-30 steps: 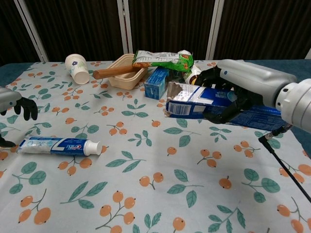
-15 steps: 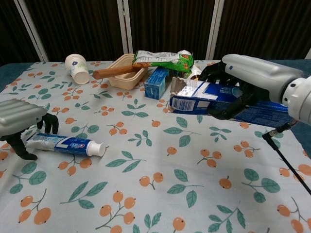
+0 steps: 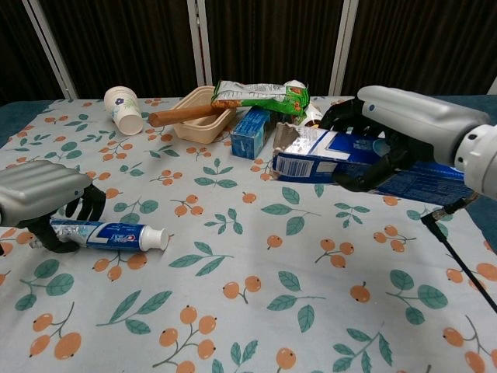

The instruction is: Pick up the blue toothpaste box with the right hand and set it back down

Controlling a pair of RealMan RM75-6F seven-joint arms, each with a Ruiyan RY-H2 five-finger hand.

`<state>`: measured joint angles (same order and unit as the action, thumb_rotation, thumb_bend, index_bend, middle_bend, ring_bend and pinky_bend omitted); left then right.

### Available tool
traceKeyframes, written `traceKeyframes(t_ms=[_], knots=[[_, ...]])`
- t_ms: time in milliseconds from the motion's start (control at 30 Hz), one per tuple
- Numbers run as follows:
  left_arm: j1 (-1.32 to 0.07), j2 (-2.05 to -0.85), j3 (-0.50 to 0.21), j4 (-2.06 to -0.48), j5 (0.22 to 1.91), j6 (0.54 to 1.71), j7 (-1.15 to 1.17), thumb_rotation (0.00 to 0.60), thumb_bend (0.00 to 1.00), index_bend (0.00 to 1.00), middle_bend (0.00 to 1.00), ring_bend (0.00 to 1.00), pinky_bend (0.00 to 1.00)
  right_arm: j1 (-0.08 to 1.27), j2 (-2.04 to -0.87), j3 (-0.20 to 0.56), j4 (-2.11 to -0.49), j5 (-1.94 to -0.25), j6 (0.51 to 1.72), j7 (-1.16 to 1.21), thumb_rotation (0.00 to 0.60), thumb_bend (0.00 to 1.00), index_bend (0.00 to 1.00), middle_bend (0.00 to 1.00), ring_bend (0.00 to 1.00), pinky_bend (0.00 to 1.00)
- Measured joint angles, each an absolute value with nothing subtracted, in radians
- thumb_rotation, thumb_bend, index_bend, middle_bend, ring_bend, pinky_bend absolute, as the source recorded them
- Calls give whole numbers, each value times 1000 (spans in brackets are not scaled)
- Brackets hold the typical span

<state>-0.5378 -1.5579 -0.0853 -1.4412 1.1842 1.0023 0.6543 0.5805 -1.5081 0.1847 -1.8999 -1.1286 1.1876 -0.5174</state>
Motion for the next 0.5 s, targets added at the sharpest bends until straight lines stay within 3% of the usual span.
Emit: traceKeyframes(t_ms=[167,500], knots=[[-540,-1559,-78,-1435,1182,1022,670,600,477,716,749,676,687,577,-1494,184,-1918,-1130,1200,-517,600,400,404,474,430,373],[-580,-1464,-103,-1496,1306,1073,646,600,480,718,747,678,689,569,-1445,201,-1975,-1131,1217,-485,600,402,404,474,430,373]])
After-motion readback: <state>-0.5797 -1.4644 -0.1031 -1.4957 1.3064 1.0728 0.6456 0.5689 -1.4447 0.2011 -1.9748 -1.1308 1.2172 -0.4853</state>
